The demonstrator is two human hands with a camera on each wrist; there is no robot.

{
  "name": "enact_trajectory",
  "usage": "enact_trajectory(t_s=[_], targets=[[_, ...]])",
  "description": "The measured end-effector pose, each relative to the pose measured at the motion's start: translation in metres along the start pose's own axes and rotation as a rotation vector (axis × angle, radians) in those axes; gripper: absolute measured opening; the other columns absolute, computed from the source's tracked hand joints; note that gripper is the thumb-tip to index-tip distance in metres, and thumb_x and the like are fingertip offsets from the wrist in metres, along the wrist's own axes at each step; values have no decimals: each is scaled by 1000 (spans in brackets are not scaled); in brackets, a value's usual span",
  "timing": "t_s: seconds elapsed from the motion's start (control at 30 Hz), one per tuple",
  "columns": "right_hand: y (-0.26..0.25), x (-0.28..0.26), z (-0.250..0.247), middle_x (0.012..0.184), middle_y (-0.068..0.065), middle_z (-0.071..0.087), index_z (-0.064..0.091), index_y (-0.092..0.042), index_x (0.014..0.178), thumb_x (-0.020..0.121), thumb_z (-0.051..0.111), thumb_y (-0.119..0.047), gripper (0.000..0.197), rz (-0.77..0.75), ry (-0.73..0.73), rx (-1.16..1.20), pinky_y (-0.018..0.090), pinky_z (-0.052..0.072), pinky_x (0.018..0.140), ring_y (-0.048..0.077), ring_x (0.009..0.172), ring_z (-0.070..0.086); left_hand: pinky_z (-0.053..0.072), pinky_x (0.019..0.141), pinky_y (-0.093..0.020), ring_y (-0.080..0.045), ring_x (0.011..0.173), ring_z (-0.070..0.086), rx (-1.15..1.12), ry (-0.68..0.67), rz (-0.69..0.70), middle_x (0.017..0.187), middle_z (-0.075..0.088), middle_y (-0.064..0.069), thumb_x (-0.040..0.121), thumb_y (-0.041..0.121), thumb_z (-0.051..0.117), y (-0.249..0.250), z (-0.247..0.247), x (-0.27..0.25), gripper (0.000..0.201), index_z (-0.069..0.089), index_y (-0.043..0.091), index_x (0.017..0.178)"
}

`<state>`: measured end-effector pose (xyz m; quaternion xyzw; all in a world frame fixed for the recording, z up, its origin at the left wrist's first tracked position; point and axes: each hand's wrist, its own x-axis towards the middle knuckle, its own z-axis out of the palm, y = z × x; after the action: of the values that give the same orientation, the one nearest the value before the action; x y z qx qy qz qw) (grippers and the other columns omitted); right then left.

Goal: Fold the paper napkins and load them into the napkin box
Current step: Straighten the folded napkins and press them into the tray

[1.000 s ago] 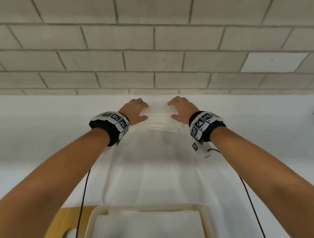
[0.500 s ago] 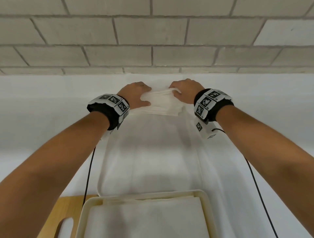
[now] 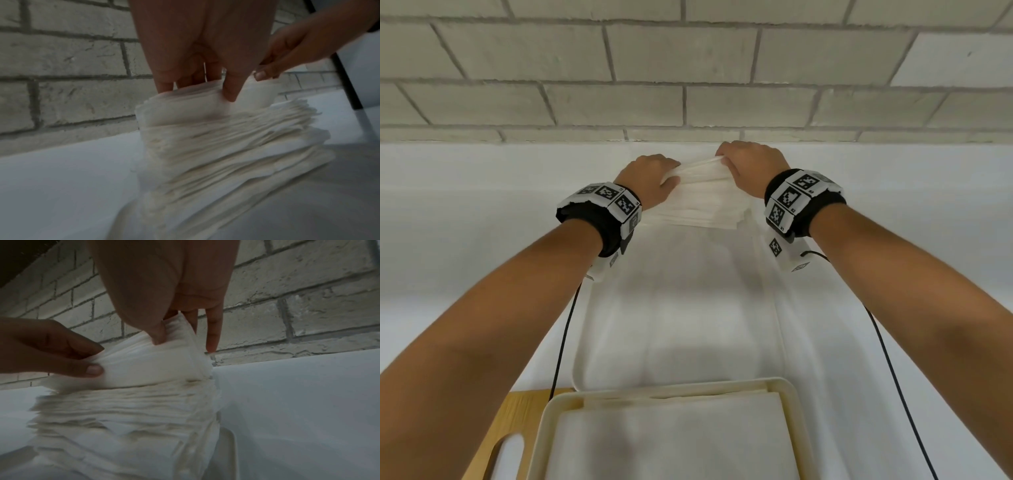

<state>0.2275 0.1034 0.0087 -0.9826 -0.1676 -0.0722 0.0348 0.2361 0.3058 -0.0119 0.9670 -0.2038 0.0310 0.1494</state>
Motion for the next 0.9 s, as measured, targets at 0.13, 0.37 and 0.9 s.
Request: enact_trajectory(t_s=[0.13,0.37,0.9], targets=[[2,-1,2,115,10,57,49,-10,123,100,31,-12,29,11,17,21,39,42,78,32,100,54,37,96,-33,-27,116,50,-81,-6,-55,125,55,-8,89,49,54,6,0,2,51,55,17,129],[3,-4,8,117,10,57,50,-10,125,99,35,-14,30,-12,50,76,40,44,83,29,108,51,42,85,-37,-33,106,54,13,60,-48,115,61,-15,97,21,44,8,6,9,32,57,9,123],[-24,8,-25,106,13,64,57,-19,122,97,44,-30,30,55,118,-52,33,38,72,33,98,59,35,90,-45,-32,109,54,166,524,101,115,64,-8,94,24,48,15,-14,-3,33,59,17,124]])
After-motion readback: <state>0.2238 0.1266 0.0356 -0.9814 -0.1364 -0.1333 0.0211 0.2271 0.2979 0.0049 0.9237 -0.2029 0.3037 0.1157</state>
